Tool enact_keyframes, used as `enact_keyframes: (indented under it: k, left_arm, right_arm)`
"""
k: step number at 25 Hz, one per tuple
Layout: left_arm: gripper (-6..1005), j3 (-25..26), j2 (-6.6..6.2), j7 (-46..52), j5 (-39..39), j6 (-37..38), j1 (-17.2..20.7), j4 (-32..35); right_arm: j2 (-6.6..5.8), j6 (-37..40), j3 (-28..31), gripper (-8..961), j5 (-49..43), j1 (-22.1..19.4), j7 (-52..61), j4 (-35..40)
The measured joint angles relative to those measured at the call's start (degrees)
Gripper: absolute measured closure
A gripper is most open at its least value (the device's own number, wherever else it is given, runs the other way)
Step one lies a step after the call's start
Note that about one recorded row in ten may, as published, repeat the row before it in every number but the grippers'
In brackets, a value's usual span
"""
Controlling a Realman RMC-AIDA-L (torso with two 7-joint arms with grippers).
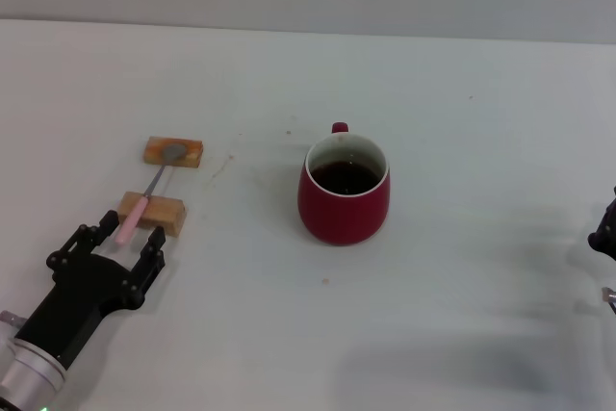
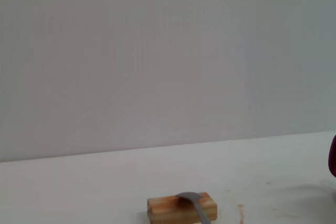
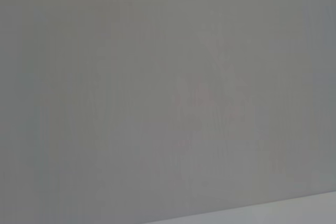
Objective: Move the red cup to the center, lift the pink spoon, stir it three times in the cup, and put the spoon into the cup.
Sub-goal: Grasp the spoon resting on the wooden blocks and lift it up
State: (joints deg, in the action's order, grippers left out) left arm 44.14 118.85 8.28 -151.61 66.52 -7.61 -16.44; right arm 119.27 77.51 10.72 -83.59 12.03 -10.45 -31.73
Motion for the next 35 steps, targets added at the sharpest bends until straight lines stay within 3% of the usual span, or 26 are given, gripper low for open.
enact_keyframes:
  k: [7, 15, 20, 31, 35]
  left_arm:
    - [397, 0.08, -0.03, -0.37, 0.68, -0.88, -0.22, -0.14]
    - [589, 0.12, 0.14, -1.87, 1.36, -1.80, -0.76, -1.24]
    - [811, 0.07, 0.05, -1.88, 1.36, -1.36, -0.75, -1.37]
    - [902, -0.35, -0.30, -1.87, 0.98, -0.01, -0.34, -2.73]
    - [981, -0.57, -0.31, -1.85, 0.67, 3.03, -0.10, -2.67]
  right_arm:
    - [0.00, 0.00, 0.00, 953, 0.01, 0.00, 0.00, -0.03]
    - [0.00, -0.02, -0.08, 954, 0.01, -0.16, 0.00, -0.17]
    - [0.00, -0.06, -0.09, 954, 0.01, -0.24, 0.00, -0.18]
    - [0.00, -0.49, -0.15, 953, 0.01, 0.00, 0.00, -0.17]
    - [0.05, -1.10, -0.24, 954, 0.01, 0.01, 0.00, -0.11]
